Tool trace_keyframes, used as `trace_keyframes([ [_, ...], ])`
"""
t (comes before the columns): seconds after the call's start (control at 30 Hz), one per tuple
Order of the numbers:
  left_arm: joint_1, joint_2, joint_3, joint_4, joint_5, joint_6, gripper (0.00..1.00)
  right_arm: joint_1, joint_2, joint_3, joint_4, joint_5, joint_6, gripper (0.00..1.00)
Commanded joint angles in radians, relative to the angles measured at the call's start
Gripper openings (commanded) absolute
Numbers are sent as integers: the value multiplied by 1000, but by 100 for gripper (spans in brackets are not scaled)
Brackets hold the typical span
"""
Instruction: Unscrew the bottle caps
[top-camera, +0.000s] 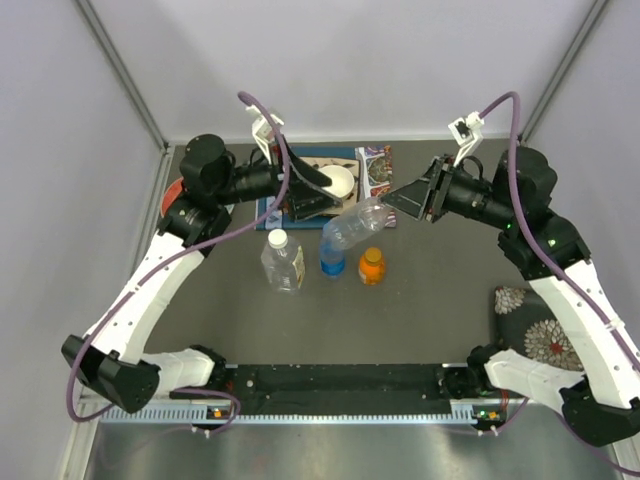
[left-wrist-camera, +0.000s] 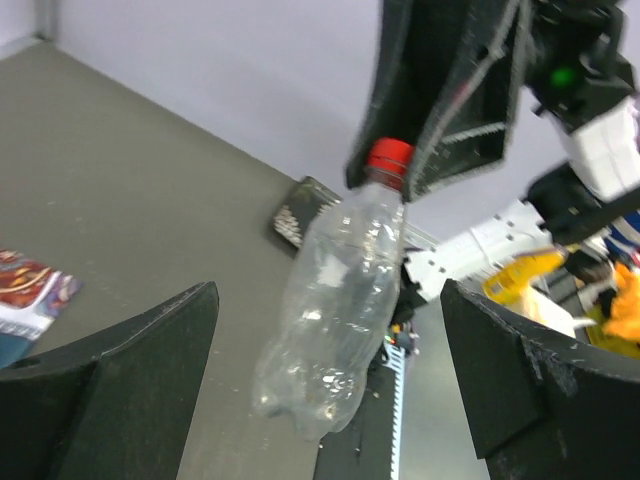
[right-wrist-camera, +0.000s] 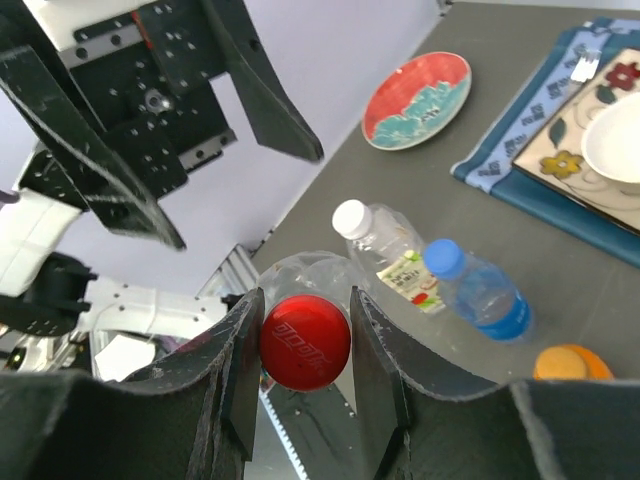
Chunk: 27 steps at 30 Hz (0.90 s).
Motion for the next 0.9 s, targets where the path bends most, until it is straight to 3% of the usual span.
trace_keyframes([
  [0.0,-58,-33,58,15,136,93,98,-10,-9,16,126,-111,31,3],
  [0.27,-98,-56,41,-91,105,195,99,-9,19,8,224,-216,76,0],
  [0.67,-164,6,62,-189,67,276,99,-9,43,34,251,-253,99,0],
  [0.87,-190,18,62,-218,45,313,89,-9,54,34,252,-254,100,0],
])
